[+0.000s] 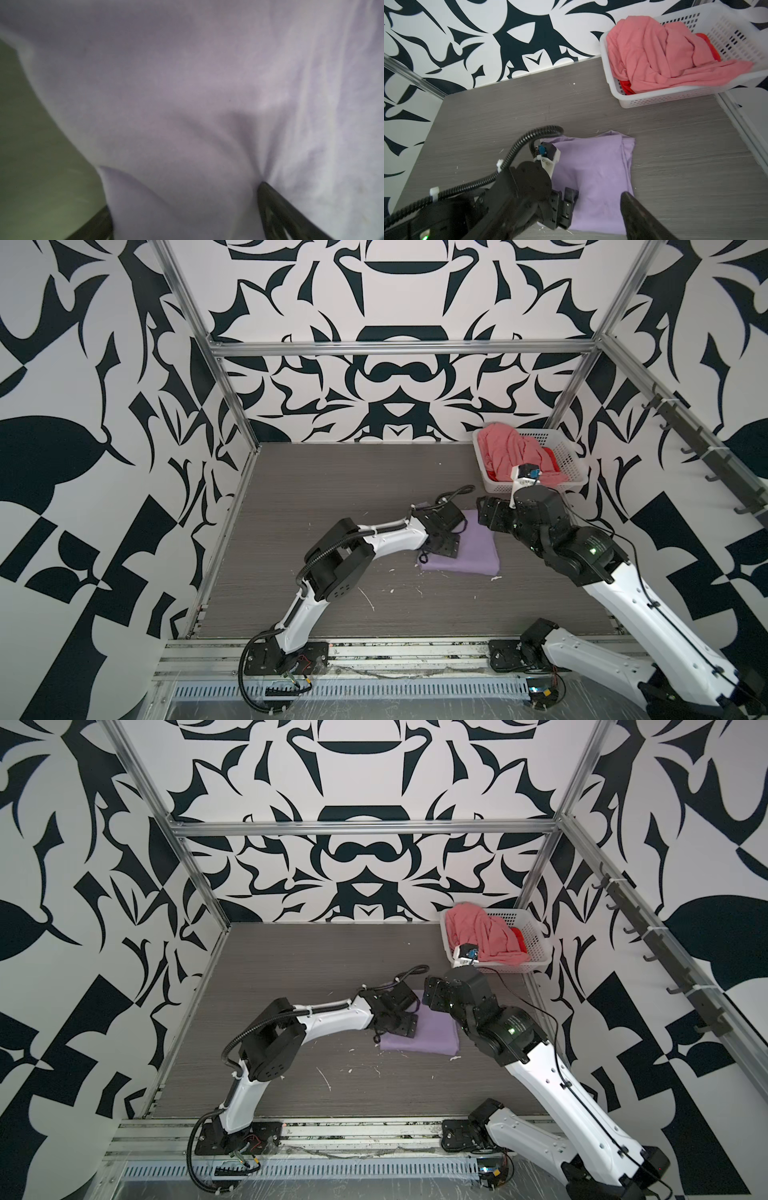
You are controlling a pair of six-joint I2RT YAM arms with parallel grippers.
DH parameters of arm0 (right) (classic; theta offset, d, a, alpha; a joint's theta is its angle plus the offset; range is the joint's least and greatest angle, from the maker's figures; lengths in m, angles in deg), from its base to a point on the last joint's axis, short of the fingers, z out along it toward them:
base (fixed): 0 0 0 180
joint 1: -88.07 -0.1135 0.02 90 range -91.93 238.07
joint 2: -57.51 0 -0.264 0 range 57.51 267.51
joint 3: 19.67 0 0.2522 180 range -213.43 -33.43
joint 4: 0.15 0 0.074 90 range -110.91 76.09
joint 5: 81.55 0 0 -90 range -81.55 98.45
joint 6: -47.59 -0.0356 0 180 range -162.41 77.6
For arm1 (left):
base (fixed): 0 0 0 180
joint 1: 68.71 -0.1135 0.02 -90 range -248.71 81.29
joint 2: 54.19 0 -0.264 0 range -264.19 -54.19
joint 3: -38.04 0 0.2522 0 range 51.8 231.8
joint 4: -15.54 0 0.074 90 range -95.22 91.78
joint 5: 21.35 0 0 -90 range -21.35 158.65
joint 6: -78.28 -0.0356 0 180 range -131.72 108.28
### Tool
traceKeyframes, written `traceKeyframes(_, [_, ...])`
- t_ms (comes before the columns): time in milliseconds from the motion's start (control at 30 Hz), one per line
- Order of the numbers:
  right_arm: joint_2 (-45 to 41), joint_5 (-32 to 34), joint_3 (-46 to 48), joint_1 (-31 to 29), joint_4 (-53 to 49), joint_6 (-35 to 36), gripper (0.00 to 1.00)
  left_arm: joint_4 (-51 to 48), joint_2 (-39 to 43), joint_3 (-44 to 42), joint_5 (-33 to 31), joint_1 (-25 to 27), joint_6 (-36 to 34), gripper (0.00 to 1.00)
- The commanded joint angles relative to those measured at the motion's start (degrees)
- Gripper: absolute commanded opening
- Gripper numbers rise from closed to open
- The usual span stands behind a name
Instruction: Fold and stack the t-shirts
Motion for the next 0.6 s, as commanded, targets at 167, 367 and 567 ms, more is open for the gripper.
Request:
traceKeyframes(167, [-5.6,5.7,2.4,0.5,-4.4,0.4,0.86,8.7,-0.9,-6.3,8.5,4.0,20.5,0.94])
traceKeyframes(367, [-4.8,4.8,5.0,0.6,-6.2,-3.4,0.86,9.8,11.3,-16.5,-0.4,4.0,24.1,0.96])
traceKeyframes(567, [1.2,0.8,8.1,0.6,-3.4,-1.2,0.88,-0.1,28.1,-24.7,-11.3,1.3,20.7,0.99])
